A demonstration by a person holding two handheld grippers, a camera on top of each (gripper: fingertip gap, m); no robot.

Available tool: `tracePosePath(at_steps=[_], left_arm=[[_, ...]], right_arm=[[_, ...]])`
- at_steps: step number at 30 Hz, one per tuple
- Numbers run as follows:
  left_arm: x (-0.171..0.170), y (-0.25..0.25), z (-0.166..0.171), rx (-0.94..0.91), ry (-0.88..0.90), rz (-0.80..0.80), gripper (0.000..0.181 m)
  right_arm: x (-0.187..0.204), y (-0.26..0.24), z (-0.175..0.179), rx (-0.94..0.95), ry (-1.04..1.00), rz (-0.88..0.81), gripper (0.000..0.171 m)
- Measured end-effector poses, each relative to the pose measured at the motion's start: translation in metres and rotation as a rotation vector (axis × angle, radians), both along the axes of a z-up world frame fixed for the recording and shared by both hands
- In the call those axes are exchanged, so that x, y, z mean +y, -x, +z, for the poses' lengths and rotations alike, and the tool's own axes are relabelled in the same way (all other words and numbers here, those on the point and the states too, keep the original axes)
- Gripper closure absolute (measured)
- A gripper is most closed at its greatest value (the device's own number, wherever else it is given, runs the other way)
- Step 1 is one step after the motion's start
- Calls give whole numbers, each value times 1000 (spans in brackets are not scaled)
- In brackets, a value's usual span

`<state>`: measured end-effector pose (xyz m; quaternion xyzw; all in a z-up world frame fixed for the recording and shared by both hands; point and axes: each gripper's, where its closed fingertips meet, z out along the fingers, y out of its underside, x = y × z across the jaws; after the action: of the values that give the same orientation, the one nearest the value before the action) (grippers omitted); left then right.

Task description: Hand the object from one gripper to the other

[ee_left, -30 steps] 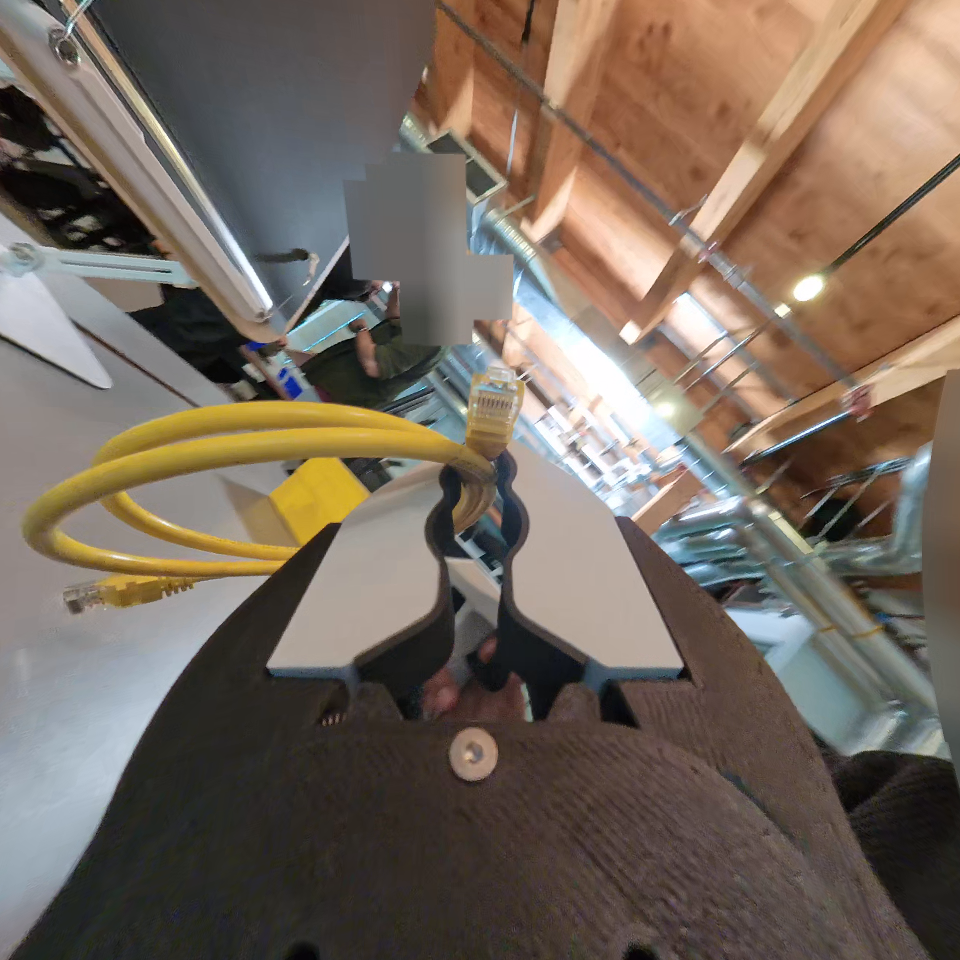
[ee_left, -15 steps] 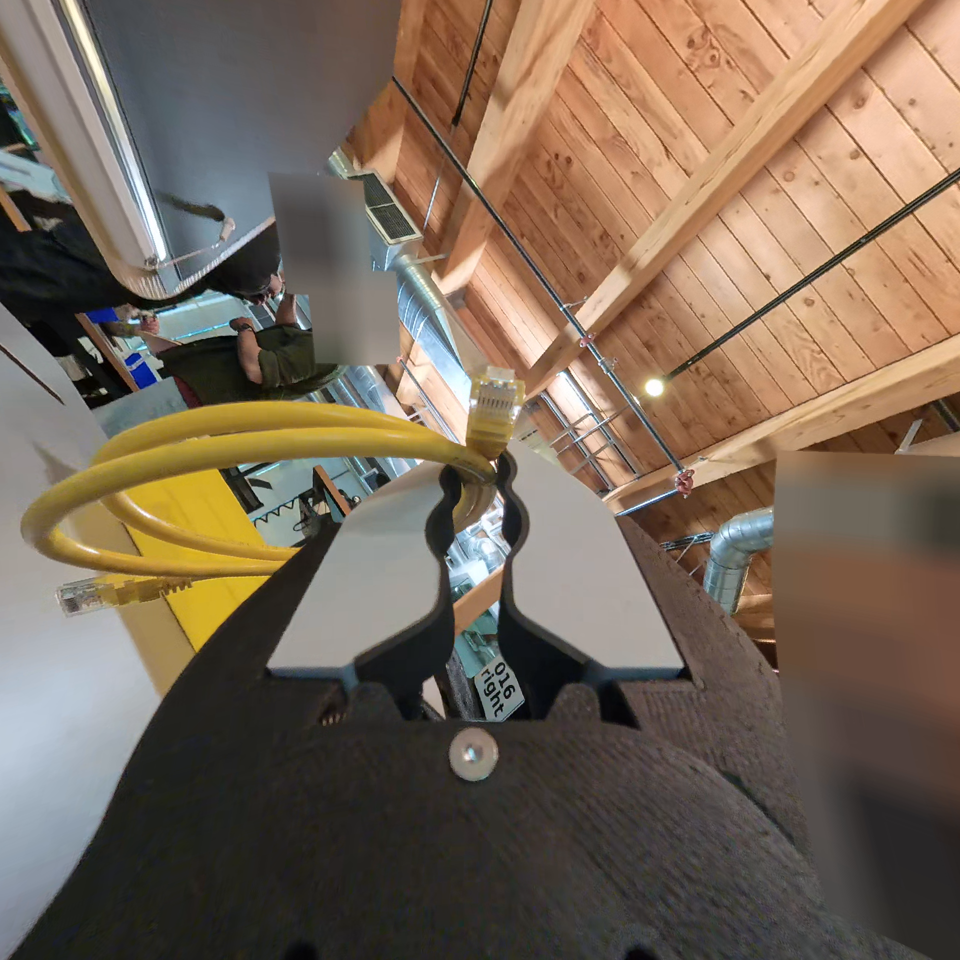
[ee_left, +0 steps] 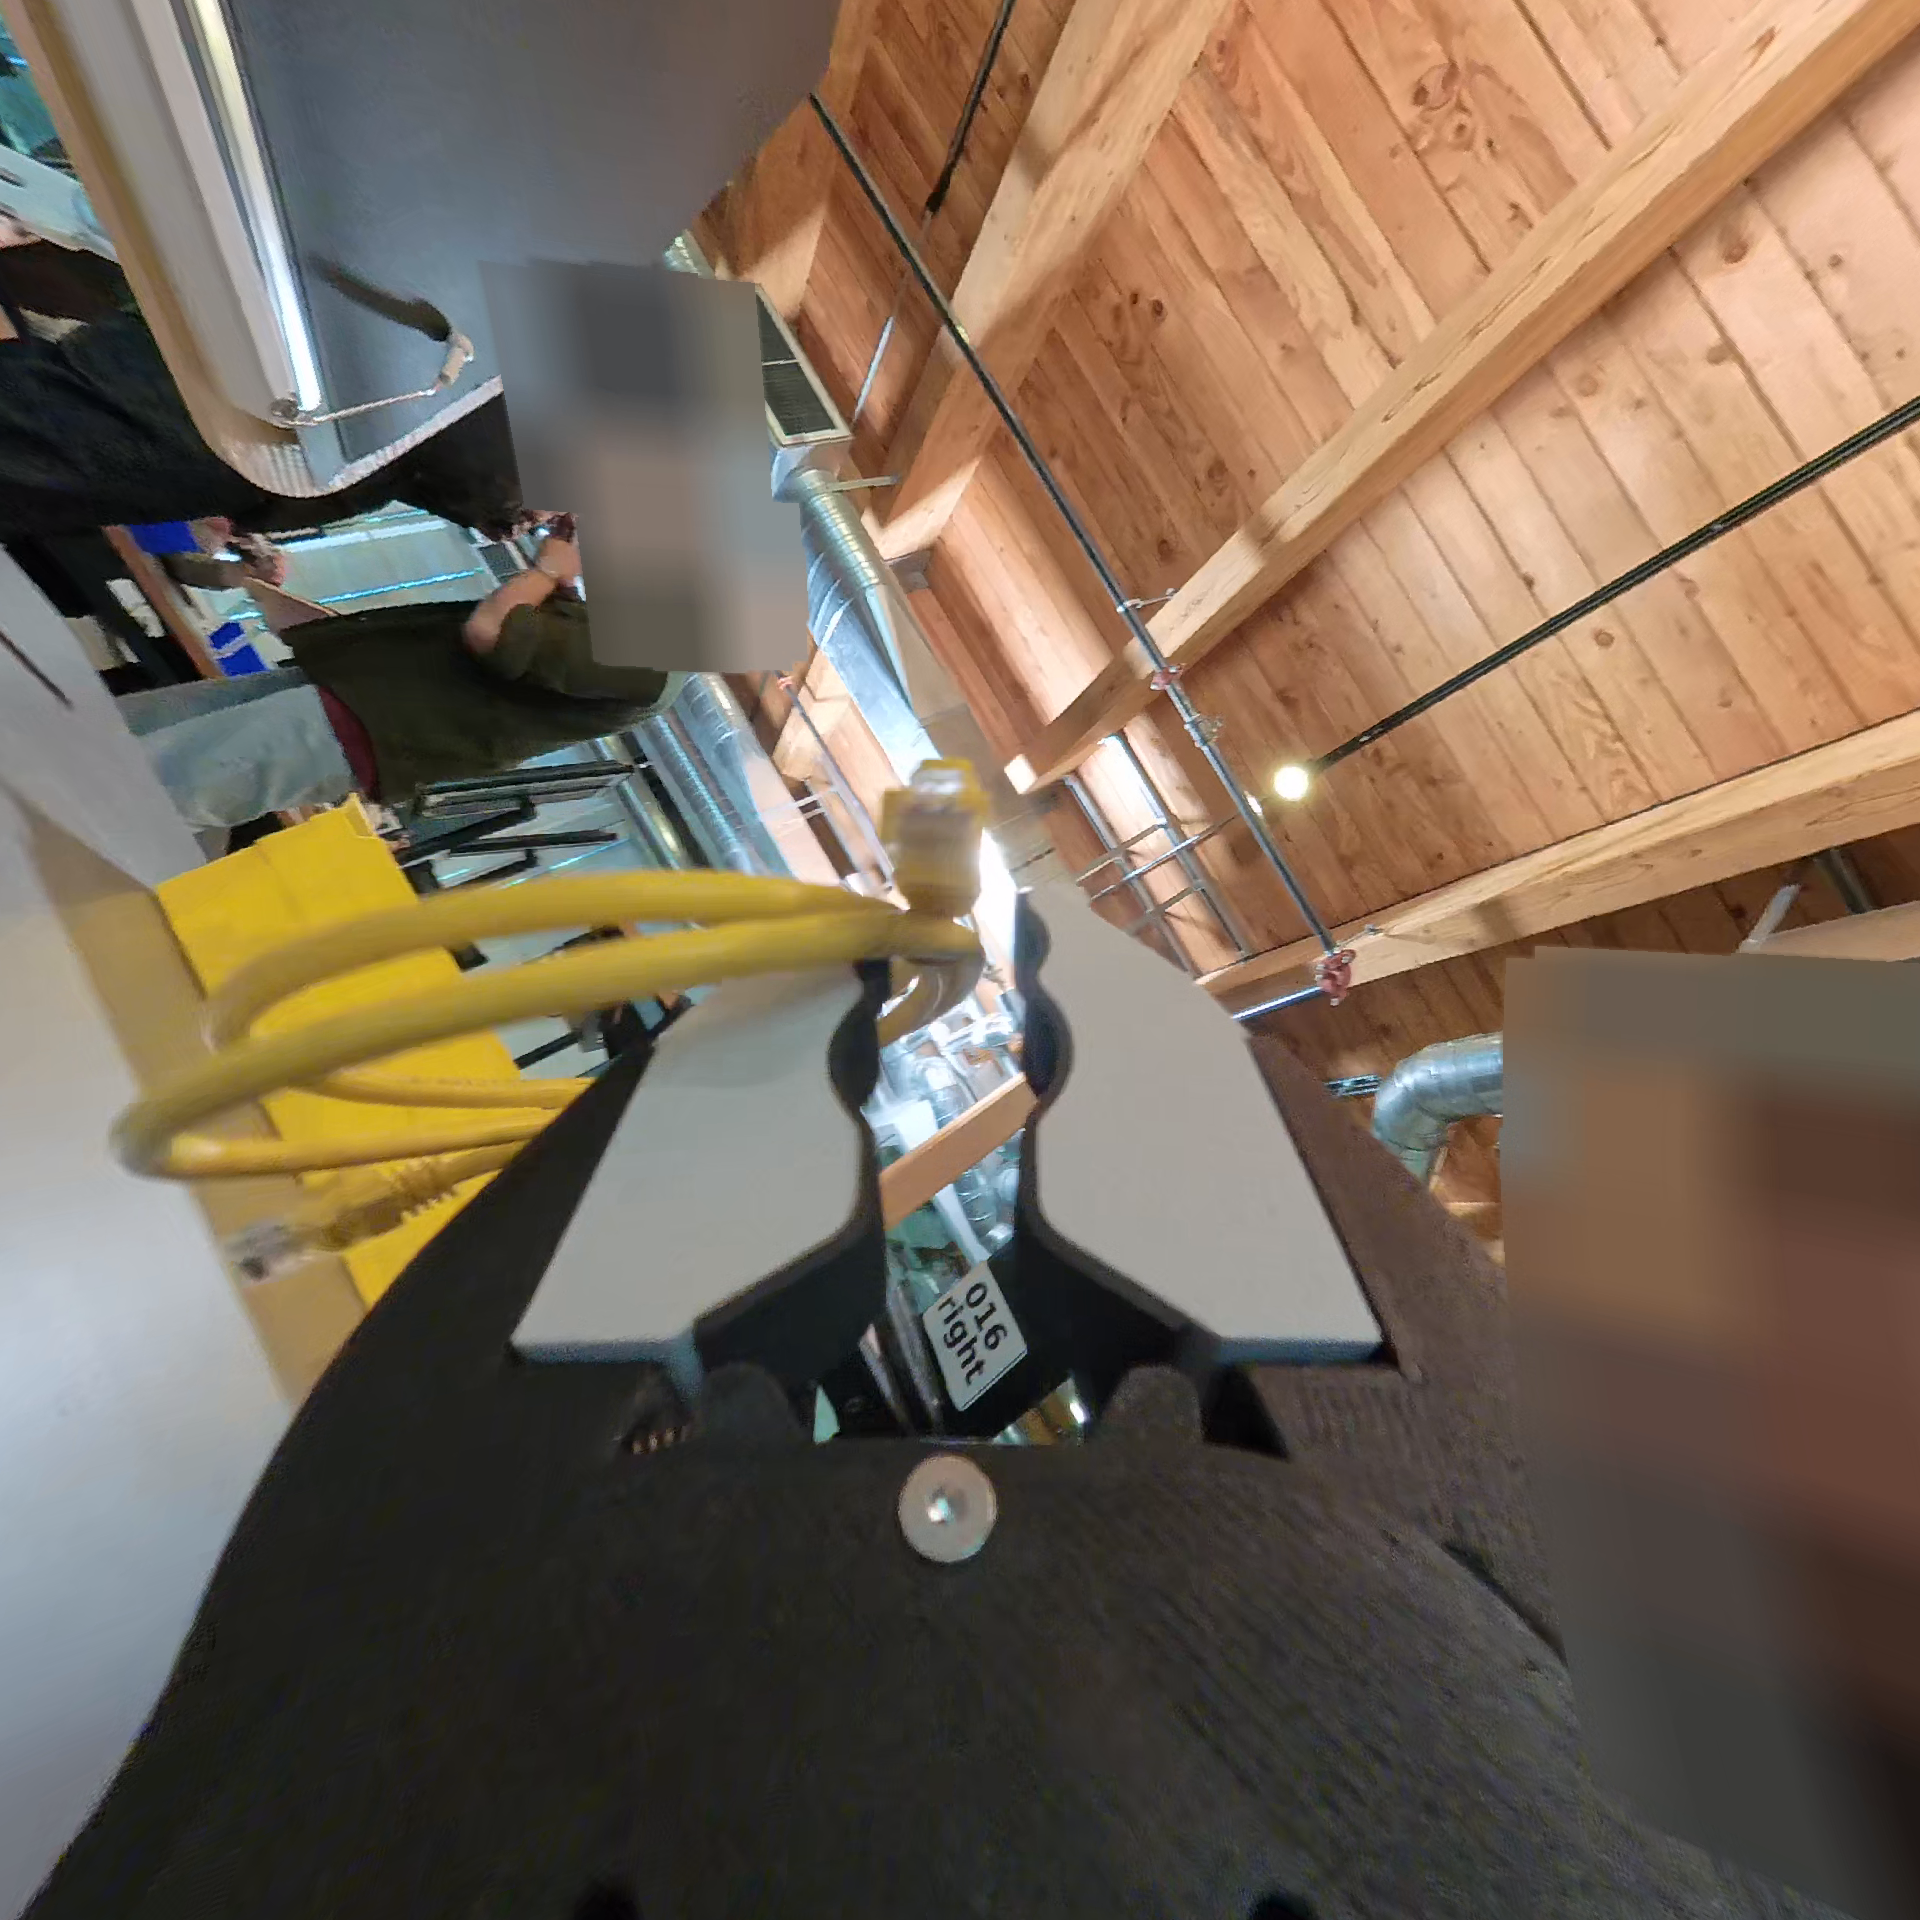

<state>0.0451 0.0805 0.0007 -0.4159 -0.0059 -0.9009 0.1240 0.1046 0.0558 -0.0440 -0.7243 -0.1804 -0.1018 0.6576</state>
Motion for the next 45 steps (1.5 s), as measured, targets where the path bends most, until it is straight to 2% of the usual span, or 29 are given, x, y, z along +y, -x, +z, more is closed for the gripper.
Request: tracePosePath(at_steps=[2,4,6,9,14,17,21,23,26,28,30,35,39,40,43,45], left_arm=[[-2,-4,-2,32,-12,-9,140],[-5,-9,-2,51,-28,-39,129],[-11,-12,-1,63,-61,-74,131],[-26,-14,3,56,-124,-160,144],[-44,-19,3,98,-238,-263,147],[-40,-19,0,169,-328,-199,150],[-16,-20,-14,348,-461,15,151],[-8,-19,-18,408,-525,99,145],[-11,-22,-18,434,-611,116,123],[-20,-23,-14,402,-655,117,111],[-34,-22,-5,336,-693,94,110],[-64,-23,1,267,-825,49,118],[-79,-21,4,225,-902,42,157],[-81,-19,6,208,-904,31,160],[-85,-15,10,166,-878,-10,153],[-84,-15,10,165,-866,-8,161]], right_arm=[[0,-7,2,54,6,-6,158],[0,-17,4,123,8,-20,158],[-1,-30,7,211,11,-32,158],[-3,-49,9,374,19,-40,158],[-3,-75,4,646,54,-6,158],[-5,-78,7,805,57,74,158],[-6,-70,11,965,85,205,158],[-6,-61,13,1037,108,285,158],[-9,-49,20,1175,129,410,158],[-11,-45,22,1264,151,482,158],[-12,-42,21,1338,187,540,159],[-14,-27,12,1403,315,607,159],[-16,-14,9,1442,371,652,158],[-16,-14,11,1469,372,670,158],[-15,-11,9,1515,386,693,159],[-16,-8,8,1522,401,702,158]])
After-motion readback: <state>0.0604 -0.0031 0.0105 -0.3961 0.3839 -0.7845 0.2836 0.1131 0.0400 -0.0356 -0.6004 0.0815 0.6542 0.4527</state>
